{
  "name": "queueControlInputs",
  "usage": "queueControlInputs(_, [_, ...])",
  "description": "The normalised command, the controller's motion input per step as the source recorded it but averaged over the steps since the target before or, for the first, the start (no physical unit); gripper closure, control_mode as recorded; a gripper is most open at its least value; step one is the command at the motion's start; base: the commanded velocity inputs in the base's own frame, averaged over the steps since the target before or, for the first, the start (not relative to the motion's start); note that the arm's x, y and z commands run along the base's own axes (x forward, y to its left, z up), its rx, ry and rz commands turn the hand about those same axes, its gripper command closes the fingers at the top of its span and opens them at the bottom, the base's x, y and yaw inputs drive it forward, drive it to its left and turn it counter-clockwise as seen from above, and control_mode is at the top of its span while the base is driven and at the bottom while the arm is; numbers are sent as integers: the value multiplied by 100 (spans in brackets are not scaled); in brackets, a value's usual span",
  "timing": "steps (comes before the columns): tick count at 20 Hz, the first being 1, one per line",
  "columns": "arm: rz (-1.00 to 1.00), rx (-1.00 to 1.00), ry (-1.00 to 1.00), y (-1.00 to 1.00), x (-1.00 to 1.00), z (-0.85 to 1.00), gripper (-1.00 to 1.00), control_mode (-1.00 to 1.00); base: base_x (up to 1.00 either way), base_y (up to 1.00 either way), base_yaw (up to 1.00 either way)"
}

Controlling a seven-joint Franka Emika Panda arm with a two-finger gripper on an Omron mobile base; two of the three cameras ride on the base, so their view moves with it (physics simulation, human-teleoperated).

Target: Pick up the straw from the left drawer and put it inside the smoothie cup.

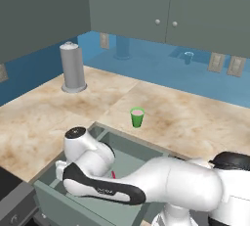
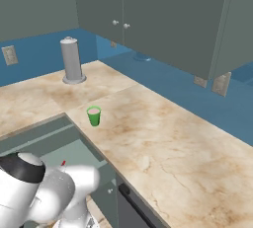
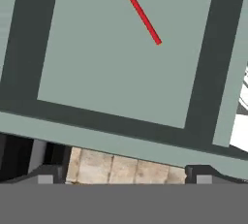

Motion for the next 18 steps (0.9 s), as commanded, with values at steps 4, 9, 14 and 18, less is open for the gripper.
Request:
queueControlInputs(4, [0, 14, -33, -54, 0, 68, -100, -100, 0, 0, 0])
queueControlInputs(9, [0, 3, -10, -37, 5, 21, -100, -100, 0, 0, 0])
queueControlInputs(14, [0, 0, 1, -5, 41, 5, -100, -100, 0, 0, 0])
queueControlInputs(18, [0, -3, 6, 0, 53, 0, -100, -100, 0, 0, 0])
